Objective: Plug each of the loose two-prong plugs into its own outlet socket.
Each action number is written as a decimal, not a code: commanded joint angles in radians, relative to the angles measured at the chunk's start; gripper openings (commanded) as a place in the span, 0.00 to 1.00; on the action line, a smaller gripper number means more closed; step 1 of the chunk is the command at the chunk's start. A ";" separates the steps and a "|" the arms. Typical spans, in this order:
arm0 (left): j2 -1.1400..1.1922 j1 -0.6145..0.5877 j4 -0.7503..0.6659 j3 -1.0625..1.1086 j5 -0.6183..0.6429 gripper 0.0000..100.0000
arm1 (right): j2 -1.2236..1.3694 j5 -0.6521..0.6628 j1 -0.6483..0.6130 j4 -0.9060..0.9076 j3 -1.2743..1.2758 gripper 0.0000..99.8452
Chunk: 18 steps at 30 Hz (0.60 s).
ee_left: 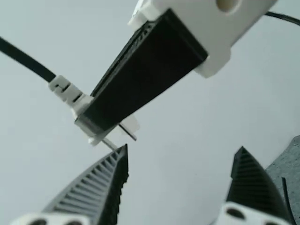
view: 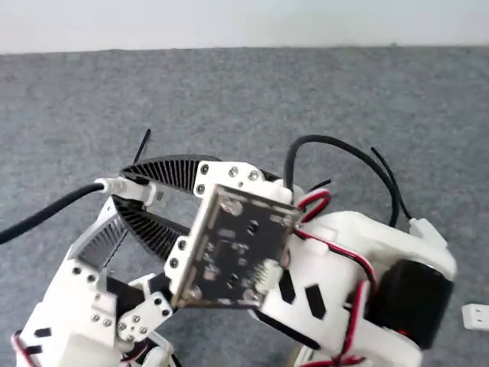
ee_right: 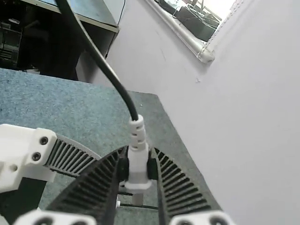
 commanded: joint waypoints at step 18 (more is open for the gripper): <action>-0.015 -0.014 -0.031 0.018 -0.005 0.35 | -0.317 -0.008 0.012 0.041 0.433 0.01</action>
